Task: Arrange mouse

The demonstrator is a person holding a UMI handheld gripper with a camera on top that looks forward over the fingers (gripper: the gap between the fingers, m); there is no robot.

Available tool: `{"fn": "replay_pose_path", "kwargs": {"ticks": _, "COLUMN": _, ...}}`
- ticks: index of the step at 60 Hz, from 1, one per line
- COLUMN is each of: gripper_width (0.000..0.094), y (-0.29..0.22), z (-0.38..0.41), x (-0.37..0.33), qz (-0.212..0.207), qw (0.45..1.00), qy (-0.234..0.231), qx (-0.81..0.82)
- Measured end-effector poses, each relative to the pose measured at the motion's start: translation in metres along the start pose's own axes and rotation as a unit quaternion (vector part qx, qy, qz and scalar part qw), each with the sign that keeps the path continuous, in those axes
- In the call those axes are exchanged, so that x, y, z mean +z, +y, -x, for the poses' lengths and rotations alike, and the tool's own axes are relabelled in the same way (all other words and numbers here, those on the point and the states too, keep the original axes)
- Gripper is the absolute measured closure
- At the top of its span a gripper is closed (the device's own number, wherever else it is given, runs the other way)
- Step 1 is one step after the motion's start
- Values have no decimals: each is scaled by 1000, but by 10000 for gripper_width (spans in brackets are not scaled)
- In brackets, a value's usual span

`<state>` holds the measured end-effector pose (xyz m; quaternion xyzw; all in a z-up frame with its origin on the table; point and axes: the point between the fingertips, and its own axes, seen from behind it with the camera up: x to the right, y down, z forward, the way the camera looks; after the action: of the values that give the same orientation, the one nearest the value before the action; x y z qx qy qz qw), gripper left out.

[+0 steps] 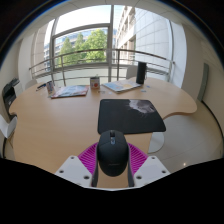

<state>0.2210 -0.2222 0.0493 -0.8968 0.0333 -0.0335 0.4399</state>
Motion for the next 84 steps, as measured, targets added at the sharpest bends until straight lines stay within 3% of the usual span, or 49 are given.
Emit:
{"fn": "replay_pose_path", "kwargs": {"ticks": 12, "gripper_width": 533, "y": -143, "z": -19, "x": -37, "qz": -95, "qw": 995, "qy": 7, "qx": 11}}
{"fn": "replay_pose_path", "kwargs": {"ticks": 18, "gripper_width": 534, "y": -199, "z": -47, "x": -5, "qz": -122, "qw": 992, "qy": 16, "qx": 15}}
{"fn": "replay_pose_path", "kwargs": {"ticks": 22, "gripper_width": 533, "y": -214, "z": -64, "x": 37, "qz": -115, "qw": 993, "qy": 21, "qx": 12}}
{"fn": "replay_pose_path", "kwargs": {"ticks": 27, "gripper_width": 535, "y": -207, "z": -78, "x": 96, "qz": -81, "qw": 996, "qy": 15, "qx": 14}}
{"fn": "replay_pose_path", "kwargs": {"ticks": 34, "gripper_width": 533, "y": -161, "z": -86, "x": 173, "qz": -15, "qw": 1000, "qy": 4, "qx": 13}}
{"fn": "replay_pose_path", "kwargs": {"ticks": 41, "gripper_width": 532, "y": -121, "z": -89, "x": 207, "qz": 47, "qw": 999, "qy": -11, "qx": 15}}
{"fn": "replay_pose_path", "kwargs": {"ticks": 47, "gripper_width": 482, "y": -97, "z": -89, "x": 229, "qz": 74, "qw": 997, "qy": -14, "qx": 10}}
{"fn": "replay_pose_path", "kwargs": {"ticks": 53, "gripper_width": 385, "y": -99, "z": -91, "x": 229, "qz": 68, "qw": 998, "qy": -15, "qx": 1}}
{"fn": "replay_pose_path", "kwargs": {"ticks": 60, "gripper_width": 91, "y": -114, "z": -92, "x": 212, "qz": 47, "qw": 999, "qy": 1, "qx": -16}}
{"fn": "replay_pose_path", "kwargs": {"ticks": 74, "gripper_width": 89, "y": -134, "z": -78, "x": 116, "qz": 15, "qw": 999, "qy": 24, "qx": -16}}
{"fn": "replay_pose_path", "kwargs": {"ticks": 84, "gripper_width": 89, "y": -122, "z": -62, "x": 23, "qz": -8, "qw": 999, "qy": 50, "qx": -20}}
